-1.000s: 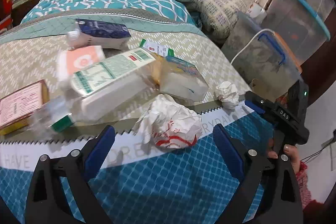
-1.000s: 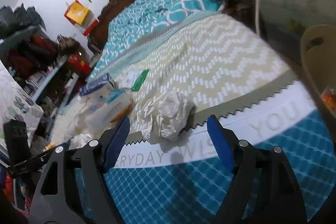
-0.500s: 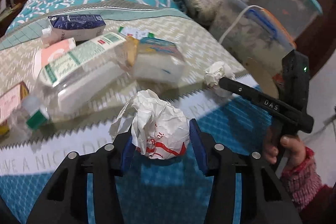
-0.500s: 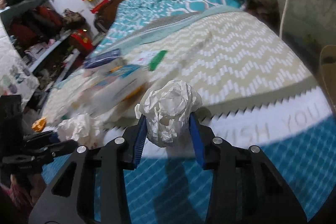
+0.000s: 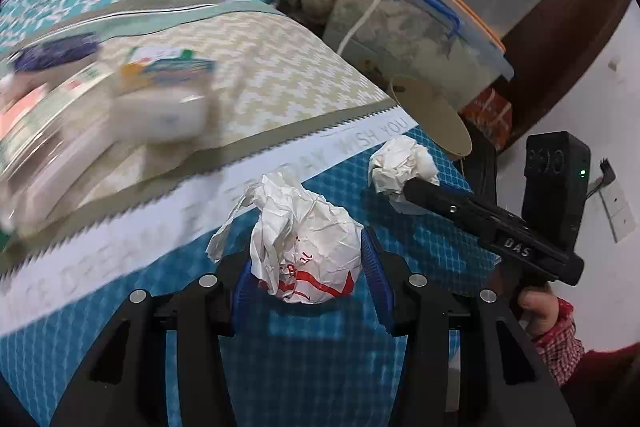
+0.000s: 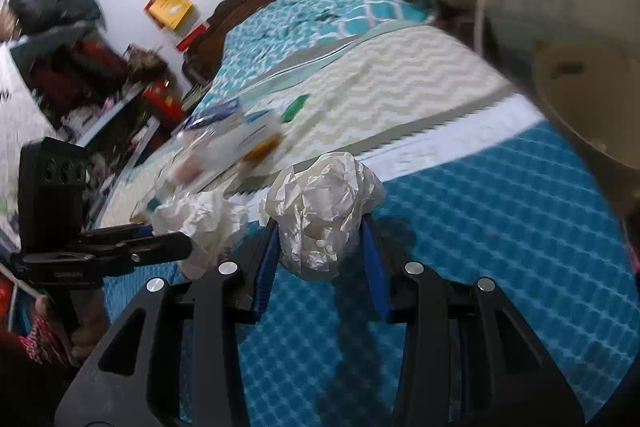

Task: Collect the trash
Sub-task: 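Carry both tissues to the wastebasket and open both grippers, then grasp the clear plastic bottle with the left gripper while the right grasps the tissue pack, then carry the bottle and tissue pack toward the beige wastebasket, then open both grippers over the wastebasket to drop bottle and tissue pack, then lower the left gripper onto the orange peel on the bed and close it, then grasp the green-and-white snack packet with the right gripper while the left holds the orange peel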

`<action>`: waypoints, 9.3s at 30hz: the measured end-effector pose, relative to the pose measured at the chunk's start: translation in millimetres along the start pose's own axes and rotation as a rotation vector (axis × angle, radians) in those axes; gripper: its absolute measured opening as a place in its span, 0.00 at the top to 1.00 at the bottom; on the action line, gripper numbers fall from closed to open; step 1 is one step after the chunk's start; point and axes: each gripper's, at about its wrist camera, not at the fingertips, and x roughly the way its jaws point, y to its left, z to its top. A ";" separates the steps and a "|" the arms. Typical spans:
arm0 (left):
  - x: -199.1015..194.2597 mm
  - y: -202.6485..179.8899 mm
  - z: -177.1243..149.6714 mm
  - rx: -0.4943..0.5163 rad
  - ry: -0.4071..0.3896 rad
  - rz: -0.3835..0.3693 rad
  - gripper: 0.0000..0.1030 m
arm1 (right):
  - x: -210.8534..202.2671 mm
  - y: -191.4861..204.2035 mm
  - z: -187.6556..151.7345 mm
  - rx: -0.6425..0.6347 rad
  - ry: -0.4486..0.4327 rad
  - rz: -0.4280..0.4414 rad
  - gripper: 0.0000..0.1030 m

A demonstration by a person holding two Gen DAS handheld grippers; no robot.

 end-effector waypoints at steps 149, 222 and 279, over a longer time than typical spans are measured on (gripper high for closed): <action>-99.5 25.2 -15.4 -0.038 -0.190 0.187 0.38 | -23.1 -11.8 -41.9 0.333 -0.065 0.153 0.66; 27.9 81.1 24.0 -0.136 0.052 0.045 0.93 | 84.1 60.4 3.8 -0.143 0.191 -0.009 0.67; -43.4 182.7 -11.2 -0.436 -0.174 0.065 0.95 | 190.6 119.8 94.0 -0.312 0.182 0.038 0.92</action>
